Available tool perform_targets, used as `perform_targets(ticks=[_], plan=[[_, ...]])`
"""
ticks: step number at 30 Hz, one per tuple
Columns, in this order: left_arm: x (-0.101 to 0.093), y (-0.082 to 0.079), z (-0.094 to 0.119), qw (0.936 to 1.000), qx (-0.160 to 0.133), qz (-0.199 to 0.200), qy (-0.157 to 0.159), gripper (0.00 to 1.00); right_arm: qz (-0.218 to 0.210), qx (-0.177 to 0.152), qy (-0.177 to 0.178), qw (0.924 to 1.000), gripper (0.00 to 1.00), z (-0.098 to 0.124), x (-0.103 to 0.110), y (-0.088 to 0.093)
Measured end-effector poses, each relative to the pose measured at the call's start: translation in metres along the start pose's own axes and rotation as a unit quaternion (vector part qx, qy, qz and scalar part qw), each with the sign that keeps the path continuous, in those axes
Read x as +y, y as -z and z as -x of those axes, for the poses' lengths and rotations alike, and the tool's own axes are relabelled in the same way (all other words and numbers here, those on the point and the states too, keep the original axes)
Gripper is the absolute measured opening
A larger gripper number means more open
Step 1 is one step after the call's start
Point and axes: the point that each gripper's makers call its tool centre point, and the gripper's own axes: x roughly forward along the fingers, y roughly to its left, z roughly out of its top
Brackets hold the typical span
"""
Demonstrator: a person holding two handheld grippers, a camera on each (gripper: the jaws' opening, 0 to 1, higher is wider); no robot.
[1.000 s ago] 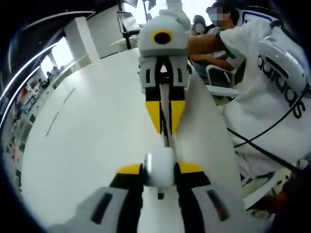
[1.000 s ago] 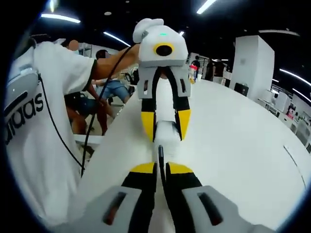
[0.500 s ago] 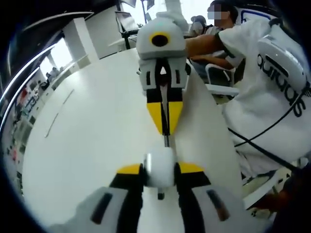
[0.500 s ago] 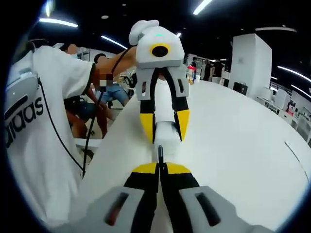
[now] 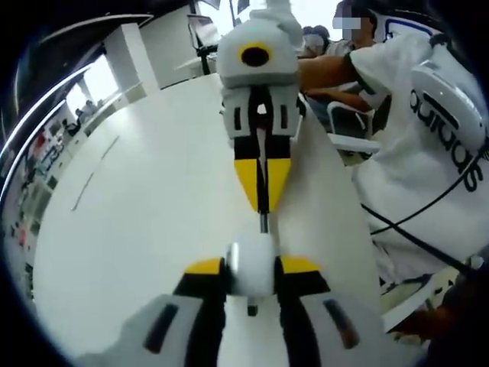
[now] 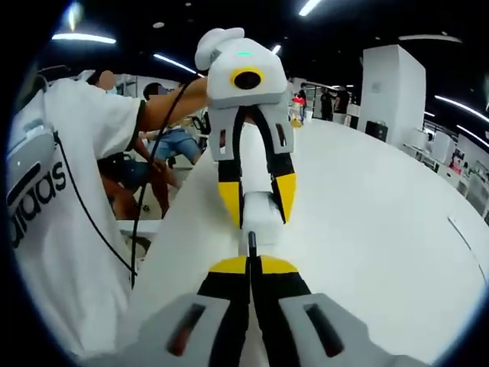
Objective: Plug the desk Type‑C cable into the charger adapter.
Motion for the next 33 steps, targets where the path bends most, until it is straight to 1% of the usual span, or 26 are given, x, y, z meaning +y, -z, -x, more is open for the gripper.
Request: perform_targets(ticks=[3,7,11,15,20,21,22,23,24,26,29,31,32,33], plan=[[-0.0016,-0.0001,-0.0002,1.0,-0.006,0.002,0.004,0.22,0.001,0.002,0.001,1.0,0.0,-0.0006,0.0007,-0.0006],[-0.005,-0.0036,-0.0039,0.9999,0.002,0.012,0.007,0.22,-0.003,0.01,0.002,0.9999,0.0,-0.0009,0.0006,-0.0011],[-0.0022,-0.0034,-0.0028,0.999,-0.027,0.034,0.007,0.22,-0.015,0.003,0.003,0.9999,0.0,-0.0015,0.0007,-0.0006],[-0.0011,-0.0035,-0.003,0.9991,-0.027,0.034,0.003,0.21,-0.024,0.007,0.005,0.9997,0.0,-0.0023,0.0012,-0.0019],[-0.0001,-0.0033,-0.004,0.9991,-0.02,0.036,0.007,0.21,-0.025,0.015,0.005,0.9996,0.0,-0.0027,0.0027,-0.002],[0.0006,-0.0031,-0.0037,0.9988,-0.027,0.039,0.008,0.21,-0.022,0.014,0.005,0.9996,0.0,-0.0031,0.0035,-0.0018],[-0.0002,-0.0046,-0.004,0.9984,-0.037,0.041,0.009,0.21,-0.026,0.02,0.003,0.9995,0.0,-0.005,0.0045,0.0012],[0.0003,-0.0045,-0.0038,0.9979,-0.044,0.047,0.01,0.22,-0.03,0.014,0.005,0.9994,0.0,-0.0073,0.0032,-0.0007],[0.0001,-0.0041,-0.0035,0.998,-0.045,0.044,0.009,0.22,-0.029,0.013,0.004,0.9995,0.0,-0.0086,0.0036,-0.0001],[0.0,-0.0056,-0.004,0.998,-0.045,0.044,0.007,0.22,-0.028,0.012,0.009,0.9995,0.0,-0.0086,0.0039,-0.0012],[-0.001,-0.0059,-0.0049,0.9986,-0.036,0.039,0.011,0.23,-0.031,0.014,0.008,0.9994,0.0,-0.0087,0.0031,-0.0022],[-0.0019,-0.0058,-0.0053,0.9992,-0.028,0.028,0.013,0.23,-0.035,0.005,0.008,0.9993,0.0,-0.0085,0.0033,-0.0008],[-0.0016,-0.0052,-0.0049,0.9994,-0.023,0.023,0.013,0.23,-0.034,-0.008,0.006,0.9994,0.0,-0.0086,0.0038,-0.0004],[-0.0015,-0.0052,-0.0051,0.9995,-0.021,0.021,0.013,0.24,-0.036,-0.01,0.006,0.9993,0.01,-0.008,0.0031,0.0001]])
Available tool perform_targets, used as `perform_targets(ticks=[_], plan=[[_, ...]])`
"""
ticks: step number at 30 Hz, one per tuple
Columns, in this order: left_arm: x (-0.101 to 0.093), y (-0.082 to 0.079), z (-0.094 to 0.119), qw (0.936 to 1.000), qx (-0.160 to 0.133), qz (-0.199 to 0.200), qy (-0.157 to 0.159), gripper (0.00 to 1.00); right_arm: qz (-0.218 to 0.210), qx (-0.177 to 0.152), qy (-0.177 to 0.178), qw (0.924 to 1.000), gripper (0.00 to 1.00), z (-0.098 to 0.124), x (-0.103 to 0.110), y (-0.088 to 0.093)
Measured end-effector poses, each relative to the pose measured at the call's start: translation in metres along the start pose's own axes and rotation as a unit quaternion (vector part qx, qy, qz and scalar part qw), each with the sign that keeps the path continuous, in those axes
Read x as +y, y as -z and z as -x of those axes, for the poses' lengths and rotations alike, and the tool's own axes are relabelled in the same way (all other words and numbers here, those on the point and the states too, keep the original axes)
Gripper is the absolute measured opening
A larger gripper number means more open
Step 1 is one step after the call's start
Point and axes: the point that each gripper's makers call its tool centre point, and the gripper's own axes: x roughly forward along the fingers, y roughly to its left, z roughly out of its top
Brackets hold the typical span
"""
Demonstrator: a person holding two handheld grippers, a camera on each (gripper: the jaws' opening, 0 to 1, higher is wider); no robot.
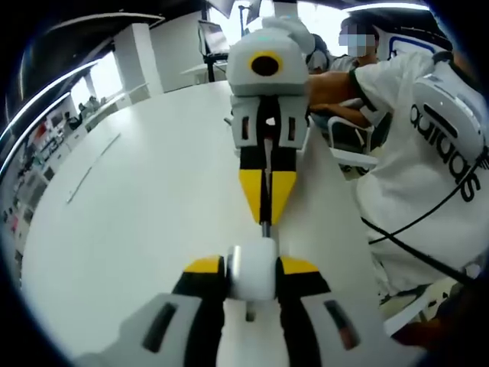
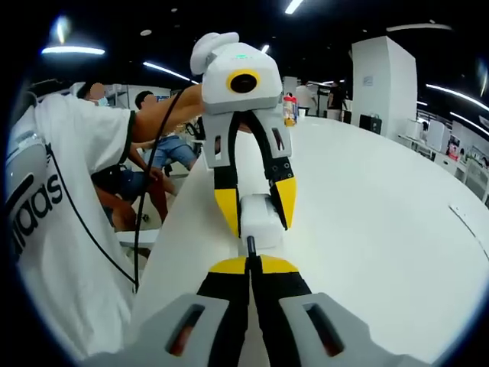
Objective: Plug the desk Type‑C cable into the charger adapter.
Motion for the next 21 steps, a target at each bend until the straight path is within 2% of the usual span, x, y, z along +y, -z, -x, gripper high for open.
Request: perform_targets(ticks=[2,4,7,11,14,17,21], plan=[[0.001,0.001,0.001,1.0,0.001,0.003,0.001,0.24,0.012,-0.007,0.001,0.9999,0.02,0.0,0.0,0.0],[0.001,0.0,0.001,0.9999,-0.011,0.002,0.0,0.24,0.03,-0.008,0.006,0.9995,0.03,0.0,0.0,0.0],[0.0,0.0,0.002,0.9997,-0.026,0.0,-0.001,0.25,0.024,-0.018,0.004,0.9995,0.04,0.0,-0.002,-0.001],[0.0,-0.001,0.002,0.9989,-0.047,0.0,-0.003,0.25,0.028,-0.017,0.008,0.9994,0.19,-0.004,-0.004,0.003],[0.001,-0.001,0.001,0.9986,-0.052,-0.007,-0.007,0.27,0.03,-0.022,0.01,0.9993,0.2,-0.002,-0.003,0.001],[0.002,0.001,0.001,0.9984,-0.052,-0.016,-0.013,0.31,0.042,-0.05,0.041,0.997,0.3,0.014,-0.01,-0.01],[0.002,0.0,0.004,0.9975,-0.064,-0.021,-0.022,0.33,0.028,-0.08,0.083,0.9929,0.3,0.057,-0.017,-0.011]])
